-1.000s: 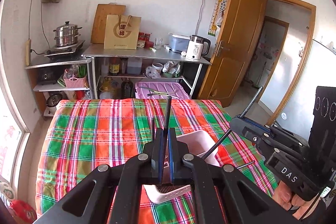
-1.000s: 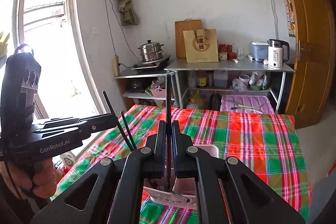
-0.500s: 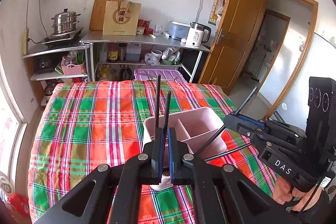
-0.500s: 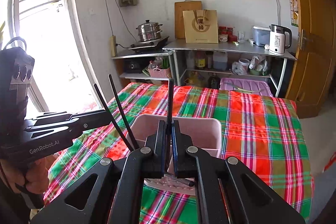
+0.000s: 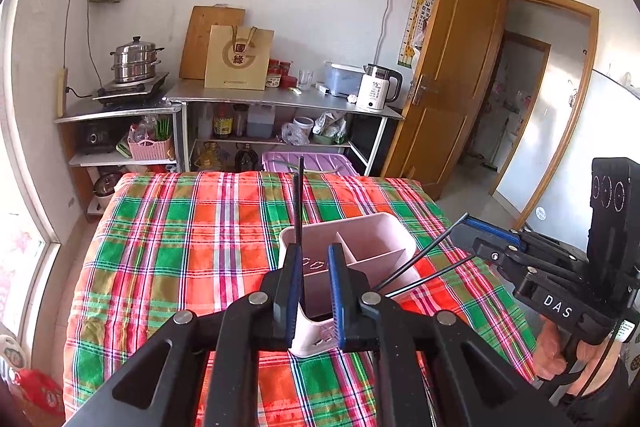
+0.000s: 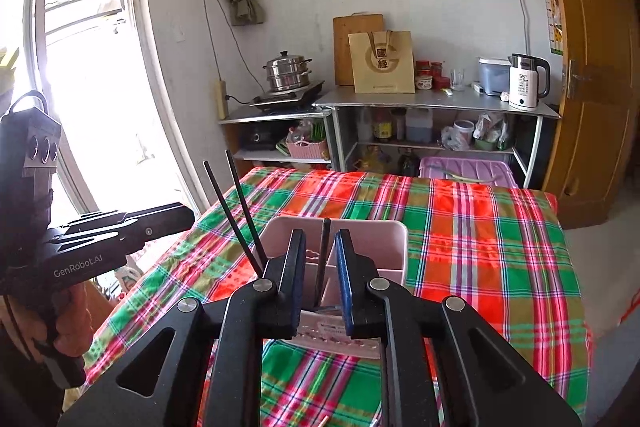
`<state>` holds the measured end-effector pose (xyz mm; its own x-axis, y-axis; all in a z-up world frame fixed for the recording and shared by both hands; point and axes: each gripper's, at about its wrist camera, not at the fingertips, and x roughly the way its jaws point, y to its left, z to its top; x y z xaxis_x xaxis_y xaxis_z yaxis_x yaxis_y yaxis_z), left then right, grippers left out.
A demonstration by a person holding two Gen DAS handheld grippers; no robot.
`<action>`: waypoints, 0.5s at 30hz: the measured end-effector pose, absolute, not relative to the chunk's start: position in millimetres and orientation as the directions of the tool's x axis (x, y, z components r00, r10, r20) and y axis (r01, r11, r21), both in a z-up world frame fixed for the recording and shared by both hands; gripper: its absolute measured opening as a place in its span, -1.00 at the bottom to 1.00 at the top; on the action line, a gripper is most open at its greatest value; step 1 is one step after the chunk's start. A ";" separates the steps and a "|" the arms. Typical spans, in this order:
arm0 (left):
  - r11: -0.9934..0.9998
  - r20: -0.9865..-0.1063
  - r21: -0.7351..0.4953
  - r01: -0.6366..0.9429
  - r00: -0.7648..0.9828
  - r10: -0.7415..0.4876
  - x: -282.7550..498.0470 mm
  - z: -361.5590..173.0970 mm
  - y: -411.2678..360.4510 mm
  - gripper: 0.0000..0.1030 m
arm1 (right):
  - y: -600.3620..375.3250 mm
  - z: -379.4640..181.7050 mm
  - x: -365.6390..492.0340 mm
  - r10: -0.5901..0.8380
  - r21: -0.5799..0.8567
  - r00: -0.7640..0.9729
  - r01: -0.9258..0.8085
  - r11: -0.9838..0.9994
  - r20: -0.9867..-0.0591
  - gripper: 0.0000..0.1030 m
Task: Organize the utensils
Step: 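Lower the chopsticks into the basket and open both tools, then withdraw both open tools from the basket toward the remaining chopsticks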
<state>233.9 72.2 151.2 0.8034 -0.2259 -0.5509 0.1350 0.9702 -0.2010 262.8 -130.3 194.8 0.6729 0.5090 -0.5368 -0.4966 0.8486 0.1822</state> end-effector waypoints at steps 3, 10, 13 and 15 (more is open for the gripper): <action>0.972 -0.535 -0.192 0.136 0.816 -0.220 217.3 154.7 70.8 -0.75 | -138.8 198.5 247.3 0.515 0.184 0.683 -0.498 0.847 -0.518 -0.68; 0.973 -0.495 -0.177 0.151 0.840 -0.220 169.7 153.9 64.0 -0.74 | -159.8 200.8 204.3 0.516 0.173 0.709 -0.501 0.848 -0.481 -0.67; 0.971 -0.482 -0.177 0.161 0.846 -0.228 147.0 148.7 60.4 -0.74 | -167.7 196.0 185.4 0.518 0.169 0.711 -0.504 0.847 -0.475 -0.67; 0.972 -0.480 -0.167 0.163 0.848 -0.224 133.3 143.3 55.8 -0.74 | -172.6 191.4 173.9 0.518 0.173 0.710 -0.502 0.847 -0.476 -0.67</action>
<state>133.3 55.8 143.3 0.8482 -0.2243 -0.4798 0.1625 0.9724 -0.1673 173.9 -172.6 191.4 0.7103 0.5183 -0.4762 -0.5022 0.8472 0.1731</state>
